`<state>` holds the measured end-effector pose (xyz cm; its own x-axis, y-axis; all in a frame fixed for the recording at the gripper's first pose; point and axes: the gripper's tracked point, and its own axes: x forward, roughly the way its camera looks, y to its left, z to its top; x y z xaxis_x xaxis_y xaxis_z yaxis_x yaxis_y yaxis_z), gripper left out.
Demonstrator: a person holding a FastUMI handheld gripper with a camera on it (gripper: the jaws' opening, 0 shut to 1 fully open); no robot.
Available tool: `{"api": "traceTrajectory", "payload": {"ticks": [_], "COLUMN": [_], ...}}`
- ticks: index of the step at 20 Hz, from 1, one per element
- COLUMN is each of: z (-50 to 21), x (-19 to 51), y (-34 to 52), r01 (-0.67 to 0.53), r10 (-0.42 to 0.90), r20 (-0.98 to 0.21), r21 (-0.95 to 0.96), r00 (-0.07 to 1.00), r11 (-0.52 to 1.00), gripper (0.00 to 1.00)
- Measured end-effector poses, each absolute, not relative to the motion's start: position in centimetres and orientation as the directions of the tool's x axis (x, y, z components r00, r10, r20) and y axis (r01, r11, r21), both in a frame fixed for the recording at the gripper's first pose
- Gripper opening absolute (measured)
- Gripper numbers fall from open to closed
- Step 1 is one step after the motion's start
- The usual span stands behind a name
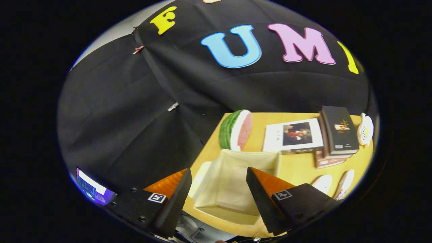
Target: Open the storage box then place both shoes into the box .Put the left shoe in first, then the right shoe, with the right side of both shoes facing outward in a uniform manner.
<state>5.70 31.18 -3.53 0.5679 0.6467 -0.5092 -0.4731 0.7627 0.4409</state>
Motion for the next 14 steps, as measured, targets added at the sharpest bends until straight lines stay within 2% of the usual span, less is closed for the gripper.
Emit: {"api": "traceTrajectory", "payload": {"ticks": [7, 14], "z": [-11.4, -20.2], "x": [8.0, 4.9], "y": [16.4, 6.5], "r01": [-0.307, -0.125], "r10": [0.464, 0.362], "r20": [-0.636, -0.764], "r21": [0.348, 0.352], "r00": [0.617, 0.535], "r11": [0.886, 0.928], "gripper": [0.99, 0.99]}}
